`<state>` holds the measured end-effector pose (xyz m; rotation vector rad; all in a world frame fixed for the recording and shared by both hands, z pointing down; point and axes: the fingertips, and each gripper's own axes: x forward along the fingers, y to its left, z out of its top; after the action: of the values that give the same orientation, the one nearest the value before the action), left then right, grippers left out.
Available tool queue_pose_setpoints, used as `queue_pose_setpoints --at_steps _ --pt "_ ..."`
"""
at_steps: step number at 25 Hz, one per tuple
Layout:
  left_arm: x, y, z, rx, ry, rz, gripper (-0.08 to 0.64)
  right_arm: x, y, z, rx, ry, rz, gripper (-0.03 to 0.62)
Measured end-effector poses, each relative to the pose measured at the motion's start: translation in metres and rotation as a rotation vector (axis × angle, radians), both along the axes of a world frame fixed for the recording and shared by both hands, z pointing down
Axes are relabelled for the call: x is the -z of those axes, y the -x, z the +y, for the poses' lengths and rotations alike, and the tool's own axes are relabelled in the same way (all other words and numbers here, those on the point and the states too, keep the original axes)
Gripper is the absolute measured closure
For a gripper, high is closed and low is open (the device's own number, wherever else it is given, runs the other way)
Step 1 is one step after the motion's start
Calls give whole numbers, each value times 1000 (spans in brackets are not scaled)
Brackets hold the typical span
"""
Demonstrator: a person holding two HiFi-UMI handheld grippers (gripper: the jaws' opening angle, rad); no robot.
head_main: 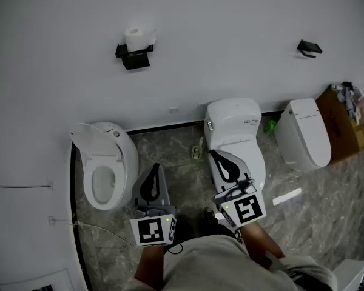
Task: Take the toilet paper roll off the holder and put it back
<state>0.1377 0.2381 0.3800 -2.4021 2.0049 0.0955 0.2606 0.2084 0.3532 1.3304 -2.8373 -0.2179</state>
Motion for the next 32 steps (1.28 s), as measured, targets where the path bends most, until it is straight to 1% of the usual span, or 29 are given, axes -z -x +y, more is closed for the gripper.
queue_pose_setpoints --at_steps 3,7,8,11,16,18,20,23,27,32 --pt "1 12 9 5 3 10 548 2 12 11 10 5 10 589" --pt "5 30 23 -7 6 31 548 4 37 21 46 45 -53 589" --pt "6 37 24 -8 4 37 548 4 44 21 45 47 -55 589" --pt "9 63 28 -3 -1 52 548 4 70 19 40 34 -26 589" --pt "1 108 30 17 -2 92 548 7 125 23 94 17 -24 589" --pt "-4 119 29 18 11 96 548 4 143 25 115 6 -3 589" --pt "-6 123 28 10 17 99 548 -3 149 23 117 16 21 589" --pt "-12 134 20 12 23 96 548 -7 155 8 104 40 23 589" --pt "-23 152 -1 33 50 83 548 -14 164 -17 102 48 7 589" --pt "-21 173 -50 53 58 20 548 -17 188 -71 127 55 -47 589"
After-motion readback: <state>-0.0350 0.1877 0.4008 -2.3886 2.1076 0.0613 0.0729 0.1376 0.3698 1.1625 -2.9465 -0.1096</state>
